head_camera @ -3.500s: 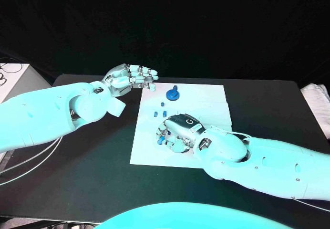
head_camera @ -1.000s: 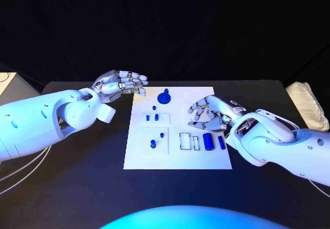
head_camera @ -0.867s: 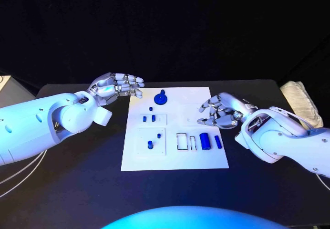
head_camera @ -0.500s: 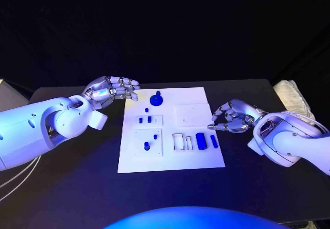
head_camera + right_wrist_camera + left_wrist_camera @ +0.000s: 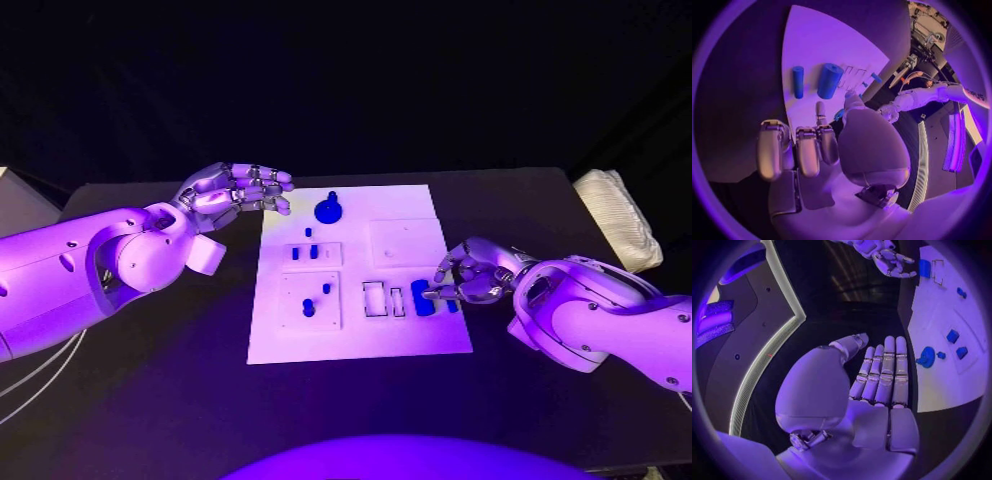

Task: Assemble the parts on the task board

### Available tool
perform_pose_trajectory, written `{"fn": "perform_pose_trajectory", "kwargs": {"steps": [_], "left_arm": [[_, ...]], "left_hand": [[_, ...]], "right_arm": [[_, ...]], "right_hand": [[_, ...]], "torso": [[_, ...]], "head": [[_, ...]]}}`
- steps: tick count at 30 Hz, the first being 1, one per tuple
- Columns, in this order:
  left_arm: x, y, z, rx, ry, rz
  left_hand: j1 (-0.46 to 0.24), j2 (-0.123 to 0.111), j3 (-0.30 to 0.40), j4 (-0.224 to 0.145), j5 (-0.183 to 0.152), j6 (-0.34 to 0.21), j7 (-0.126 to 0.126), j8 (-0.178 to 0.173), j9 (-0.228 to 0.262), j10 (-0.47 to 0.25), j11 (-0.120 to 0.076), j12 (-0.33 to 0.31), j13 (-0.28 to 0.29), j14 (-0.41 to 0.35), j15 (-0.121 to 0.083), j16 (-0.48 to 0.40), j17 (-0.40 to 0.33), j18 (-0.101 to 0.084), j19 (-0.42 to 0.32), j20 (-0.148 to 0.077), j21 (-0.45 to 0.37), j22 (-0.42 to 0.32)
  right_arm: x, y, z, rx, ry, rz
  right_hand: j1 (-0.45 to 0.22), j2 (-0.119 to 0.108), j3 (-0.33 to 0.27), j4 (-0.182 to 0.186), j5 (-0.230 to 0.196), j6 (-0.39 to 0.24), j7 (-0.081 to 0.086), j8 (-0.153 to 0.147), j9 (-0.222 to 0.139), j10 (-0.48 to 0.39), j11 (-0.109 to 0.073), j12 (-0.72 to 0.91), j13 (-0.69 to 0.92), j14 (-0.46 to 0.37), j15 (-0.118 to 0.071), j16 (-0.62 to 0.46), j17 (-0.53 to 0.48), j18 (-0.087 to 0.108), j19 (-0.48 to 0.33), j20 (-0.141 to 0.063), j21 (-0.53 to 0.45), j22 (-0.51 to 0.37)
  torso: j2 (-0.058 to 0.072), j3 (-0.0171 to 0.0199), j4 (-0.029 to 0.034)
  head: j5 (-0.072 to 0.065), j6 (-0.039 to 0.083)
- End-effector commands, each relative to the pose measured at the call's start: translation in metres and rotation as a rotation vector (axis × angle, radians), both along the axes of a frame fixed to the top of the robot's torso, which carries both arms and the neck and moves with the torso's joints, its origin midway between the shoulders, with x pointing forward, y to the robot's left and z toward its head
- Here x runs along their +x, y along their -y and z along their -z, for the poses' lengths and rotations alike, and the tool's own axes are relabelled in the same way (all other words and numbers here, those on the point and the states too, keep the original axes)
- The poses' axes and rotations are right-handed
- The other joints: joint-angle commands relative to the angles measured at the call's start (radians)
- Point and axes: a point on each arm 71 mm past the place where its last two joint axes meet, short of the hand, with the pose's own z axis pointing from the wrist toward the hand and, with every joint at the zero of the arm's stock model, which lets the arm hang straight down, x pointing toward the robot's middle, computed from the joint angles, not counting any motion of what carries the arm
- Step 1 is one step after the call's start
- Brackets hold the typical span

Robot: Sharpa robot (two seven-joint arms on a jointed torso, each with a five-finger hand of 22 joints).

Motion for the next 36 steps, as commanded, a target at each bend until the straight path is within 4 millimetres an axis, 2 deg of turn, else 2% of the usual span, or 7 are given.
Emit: {"fn": "perform_pose_trajectory", "kwargs": {"steps": [1, 5, 16, 21, 26, 33, 36], "left_arm": [[-0.001, 0.001, -0.001, -0.017, 0.006, 0.01], [-0.001, 0.001, -0.001, -0.017, 0.006, 0.009], [-0.002, 0.0, -0.002, -0.017, 0.006, 0.01], [-0.002, 0.0, -0.001, -0.014, -0.003, 0.016], [-0.002, -0.001, -0.001, -0.011, -0.007, 0.018], [-0.002, -0.001, 0.0, -0.007, -0.018, 0.026], [-0.002, -0.001, 0.0, -0.006, -0.019, 0.027]], "left_hand": [[-0.003, 0.006, -0.003, 0.003, 0.0, 0.003, 0.018, 0.006, 0.001, -0.006, -0.001, 0.006, 0.002, 0.002, 0.004, -0.004, 0.002, 0.007, -0.003, 0.003, -0.001, 0.0], [-0.003, 0.006, -0.003, 0.003, 0.0, 0.003, 0.018, 0.006, 0.001, -0.006, -0.001, 0.006, 0.002, 0.002, 0.004, -0.004, 0.002, 0.007, -0.003, 0.003, -0.001, 0.0], [-0.003, 0.006, -0.003, 0.003, 0.0, 0.003, 0.018, 0.006, 0.001, -0.006, -0.001, 0.006, 0.002, 0.002, 0.004, -0.004, 0.002, 0.007, -0.003, 0.003, -0.001, 0.0], [-0.004, 0.005, -0.003, 0.003, 0.0, 0.002, 0.018, 0.005, 0.001, -0.007, -0.001, 0.007, 0.002, 0.002, 0.004, -0.004, 0.003, 0.007, -0.003, 0.003, -0.002, 0.0], [-0.004, 0.005, -0.003, 0.003, 0.0, 0.002, 0.018, 0.005, 0.001, -0.007, -0.001, 0.007, 0.002, 0.002, 0.004, -0.004, 0.003, 0.007, -0.003, 0.003, -0.002, 0.0], [-0.006, 0.005, -0.004, 0.003, 0.0, 0.001, 0.018, 0.005, 0.001, -0.009, -0.001, 0.007, 0.001, 0.001, 0.004, -0.005, 0.003, 0.007, -0.003, 0.004, -0.002, 0.0], [-0.006, 0.005, -0.004, 0.003, 0.0, 0.001, 0.018, 0.005, 0.001, -0.009, -0.001, 0.007, 0.001, 0.001, 0.004, -0.005, 0.003, 0.007, -0.003, 0.004, -0.002, 0.0]], "right_arm": [[0.001, -0.001, 0.006, -0.042, -0.008, 0.019], [0.001, -0.006, 0.013, -0.052, -0.012, 0.015], [0.002, -0.016, 0.027, -0.129, -0.033, -0.001], [0.001, -0.023, 0.035, -0.168, -0.041, -0.01], [0.001, -0.026, 0.039, -0.184, -0.041, -0.004], [0.002, -0.026, 0.038, -0.118, -0.011, 0.02], [0.001, -0.026, 0.036, -0.072, -0.003, 0.032]], "right_hand": [[-0.008, 0.001, -0.007, -0.001, -0.004, 0.009, -0.002, 0.007, -0.001, 0.036, -0.004, 0.005, 0.161, 0.078, -0.007, 0.004, 0.132, -0.021, 0.069, -0.006, 0.007, 0.207], [-0.013, 0.006, -0.011, -0.001, 0.003, 0.009, -0.002, 0.008, -0.002, 0.042, -0.004, 0.011, 0.169, 0.078, -0.007, 0.005, 0.134, -0.021, 0.07, -0.006, 0.009, 0.208], [-0.043, 0.012, -0.031, 0.0, 0.009, 0.014, -0.003, 0.013, -0.003, 0.041, -0.005, 0.011, 0.171, 0.079, -0.007, 0.007, 0.138, -0.022, 0.07, -0.006, 0.013, 0.211], [-0.048, 0.017, -0.039, -0.001, 0.014, 0.024, -0.006, 0.021, -0.002, 0.041, -0.007, 0.009, 0.171, 0.079, -0.009, 0.009, 0.142, -0.023, 0.071, -0.007, 0.016, 0.212], [0.021, 0.046, -0.021, -0.007, 0.035, 0.039, -0.014, 0.036, -0.002, 0.042, -0.014, 0.009, 0.174, 0.079, -0.015, 0.01, 0.147, -0.023, 0.071, -0.012, 0.021, 0.215], [0.073, 0.067, 0.018, -0.006, 0.043, 0.067, -0.025, 0.049, -0.005, 0.058, -0.024, 0.026, 0.194, 0.081, -0.023, 0.014, 0.157, -0.028, 0.076, -0.018, 0.045, 0.223], [0.085, 0.076, 0.037, -0.006, 0.077, 0.084, -0.034, 0.054, -0.008, 0.069, -0.032, 0.038, 0.206, 0.082, -0.029, 0.015, 0.162, -0.031, 0.08, -0.024, 0.063, 0.229]], "torso": [[0.001, -0.0001, 0.0], [0.001, 0.0017, -0.0031], [0.001, 0.0021, -0.0028], [0.001, 0.002, -0.0009], [0.0, 0.0023, -0.002], [0.0, 0.0012, -0.0027], [-0.001, 0.0016, -0.0028]], "head": [[0.0, -0.001], [0.003, -0.005], [0.003, -0.01], [-0.005, -0.013], [-0.002, -0.015], [-0.001, -0.013], [-0.002, -0.013]]}}
